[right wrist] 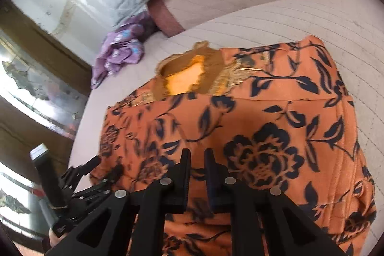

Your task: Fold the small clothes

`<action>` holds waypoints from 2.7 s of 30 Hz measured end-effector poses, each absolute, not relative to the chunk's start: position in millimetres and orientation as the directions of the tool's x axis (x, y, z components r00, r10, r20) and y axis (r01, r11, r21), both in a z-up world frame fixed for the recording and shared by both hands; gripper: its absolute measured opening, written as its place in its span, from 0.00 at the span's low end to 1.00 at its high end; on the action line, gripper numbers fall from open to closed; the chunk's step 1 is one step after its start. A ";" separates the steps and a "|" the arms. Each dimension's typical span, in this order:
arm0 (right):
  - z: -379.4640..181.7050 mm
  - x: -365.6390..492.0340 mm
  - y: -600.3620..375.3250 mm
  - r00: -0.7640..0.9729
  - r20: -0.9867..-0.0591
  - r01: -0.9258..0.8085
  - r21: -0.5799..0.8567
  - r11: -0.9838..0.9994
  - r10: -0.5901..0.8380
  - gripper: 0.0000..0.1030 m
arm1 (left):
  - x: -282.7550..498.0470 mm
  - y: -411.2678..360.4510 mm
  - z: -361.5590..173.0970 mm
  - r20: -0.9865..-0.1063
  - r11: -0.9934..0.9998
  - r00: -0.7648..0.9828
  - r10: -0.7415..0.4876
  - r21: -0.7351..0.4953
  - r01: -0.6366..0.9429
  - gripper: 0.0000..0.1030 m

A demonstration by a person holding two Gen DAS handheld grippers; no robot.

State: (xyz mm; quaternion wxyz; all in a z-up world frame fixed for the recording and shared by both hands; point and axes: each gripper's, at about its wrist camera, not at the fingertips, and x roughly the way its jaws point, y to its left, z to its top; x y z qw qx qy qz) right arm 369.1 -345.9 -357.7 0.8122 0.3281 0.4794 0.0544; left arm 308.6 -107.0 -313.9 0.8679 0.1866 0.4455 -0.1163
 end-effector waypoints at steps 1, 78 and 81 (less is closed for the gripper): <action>-354.9 368.4 -343.4 0.530 -0.743 0.214 0.584 0.783 0.410 0.14 | 308.4 -106.7 -313.9 -0.816 0.903 0.576 -0.036 0.221 0.369 0.69; -366.2 371.7 -331.8 0.523 -0.797 0.190 0.452 0.871 0.300 0.14 | 335.6 -84.4 -313.8 -0.776 0.943 0.631 -0.005 0.205 0.260 0.69; -361.6 370.8 -328.2 0.540 -0.773 0.158 0.482 0.862 0.334 0.14 | 330.8 -87.3 -306.4 -0.764 0.943 0.643 -0.053 0.174 0.284 0.69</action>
